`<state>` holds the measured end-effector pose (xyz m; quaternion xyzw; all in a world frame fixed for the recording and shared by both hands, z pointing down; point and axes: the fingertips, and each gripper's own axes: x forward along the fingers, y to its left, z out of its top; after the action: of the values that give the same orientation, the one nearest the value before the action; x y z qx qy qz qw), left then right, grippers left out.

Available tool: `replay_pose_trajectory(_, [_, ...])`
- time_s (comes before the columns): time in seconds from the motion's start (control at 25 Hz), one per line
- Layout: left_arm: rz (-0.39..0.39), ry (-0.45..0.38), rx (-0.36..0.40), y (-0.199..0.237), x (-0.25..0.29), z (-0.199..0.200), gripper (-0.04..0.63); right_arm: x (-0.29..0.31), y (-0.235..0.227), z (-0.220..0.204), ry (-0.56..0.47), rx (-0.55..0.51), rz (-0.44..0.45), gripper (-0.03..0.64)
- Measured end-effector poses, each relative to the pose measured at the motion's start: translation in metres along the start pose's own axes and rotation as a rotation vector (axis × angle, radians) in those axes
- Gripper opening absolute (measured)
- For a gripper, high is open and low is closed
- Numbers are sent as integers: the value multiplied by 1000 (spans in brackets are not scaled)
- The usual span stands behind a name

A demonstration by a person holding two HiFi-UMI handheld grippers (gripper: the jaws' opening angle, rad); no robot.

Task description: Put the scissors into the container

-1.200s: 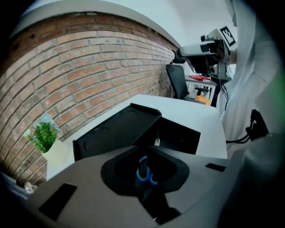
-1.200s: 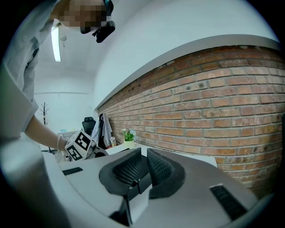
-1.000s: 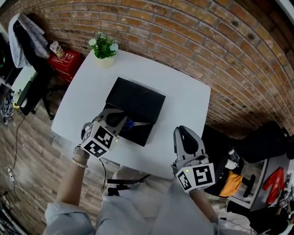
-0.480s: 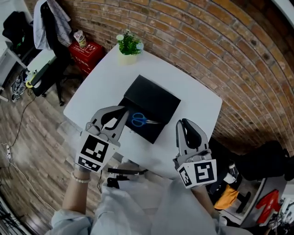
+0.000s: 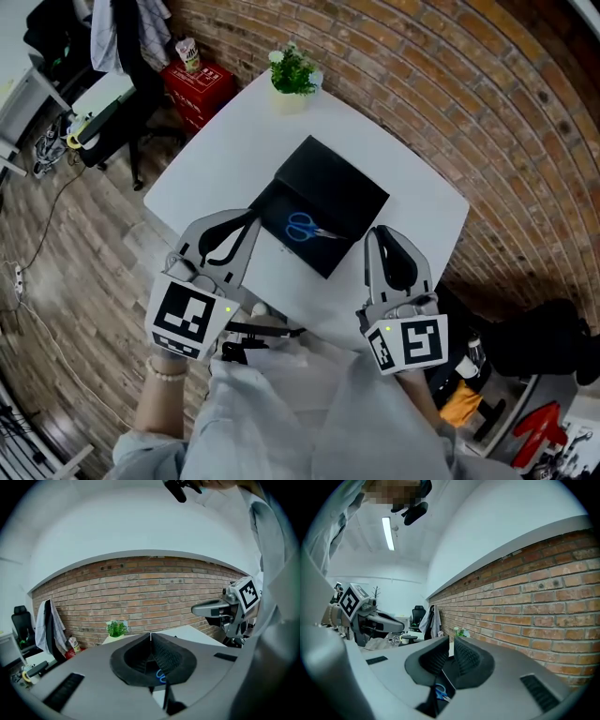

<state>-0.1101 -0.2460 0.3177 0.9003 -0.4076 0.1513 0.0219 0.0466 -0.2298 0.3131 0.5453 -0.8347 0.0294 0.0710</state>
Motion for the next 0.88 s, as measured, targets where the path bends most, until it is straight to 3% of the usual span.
replay_pose_trajectory(0.32, [48,-22,-36,4,-11,5,21,6,12,3,1,-9,36,58])
replay_pose_trajectory(0.88, [22,-1,-3,-1,-10,-6,21,8,22,-1,14,-29,54,55])
